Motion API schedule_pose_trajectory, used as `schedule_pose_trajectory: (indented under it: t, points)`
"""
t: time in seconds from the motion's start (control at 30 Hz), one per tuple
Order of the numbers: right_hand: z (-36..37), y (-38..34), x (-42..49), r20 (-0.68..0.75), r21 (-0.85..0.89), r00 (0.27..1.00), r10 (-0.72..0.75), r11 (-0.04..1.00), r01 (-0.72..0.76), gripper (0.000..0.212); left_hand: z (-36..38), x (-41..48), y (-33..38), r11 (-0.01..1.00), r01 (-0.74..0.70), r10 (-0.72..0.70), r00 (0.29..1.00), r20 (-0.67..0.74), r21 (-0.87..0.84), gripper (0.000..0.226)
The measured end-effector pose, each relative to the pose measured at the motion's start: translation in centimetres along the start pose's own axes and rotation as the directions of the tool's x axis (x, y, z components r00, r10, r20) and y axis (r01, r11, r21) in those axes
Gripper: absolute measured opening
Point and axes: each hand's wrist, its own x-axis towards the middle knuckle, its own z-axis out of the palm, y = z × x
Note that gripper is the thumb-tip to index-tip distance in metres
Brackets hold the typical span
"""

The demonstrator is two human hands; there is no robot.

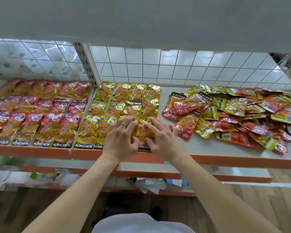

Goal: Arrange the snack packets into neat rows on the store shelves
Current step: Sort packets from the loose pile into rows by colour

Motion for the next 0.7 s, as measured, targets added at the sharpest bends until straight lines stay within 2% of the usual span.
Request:
schedule_pose_trajectory:
  t: [0.13, 0.27, 0.5, 0.7]
  points:
    - [0.15, -0.04, 0.16, 0.004, -0.048, 1.000, -0.013, 0.999, 0.013, 0.060, -0.01, -0.02, 0.12, 0.999, 0.028, -0.028, 0.999, -0.028, 0.014, 0.055]
    - [0.08, -0.40, 0.55, 0.085, -0.076, 0.996, -0.004, 0.997, 0.011, 0.069, 0.31, 0.02, 0.25, 0.993, 0.081, -0.083, 0.996, 0.014, 0.084, 0.063]
    - [0.36, -0.21, 0.49, 0.063, -0.105, 0.998, -0.018, 0.994, 0.024, 0.071, 0.53, 0.26, 0.08, 0.991, 0.099, -0.102, 0.995, 0.022, 0.085, 0.062]
    - [-0.06, -0.63, 0.74, -0.003, -0.049, 1.000, 0.021, 0.999, -0.021, 0.067, 0.11, 0.15, 0.04, 0.996, 0.090, -0.091, 0.996, 0.006, 0.028, 0.060]
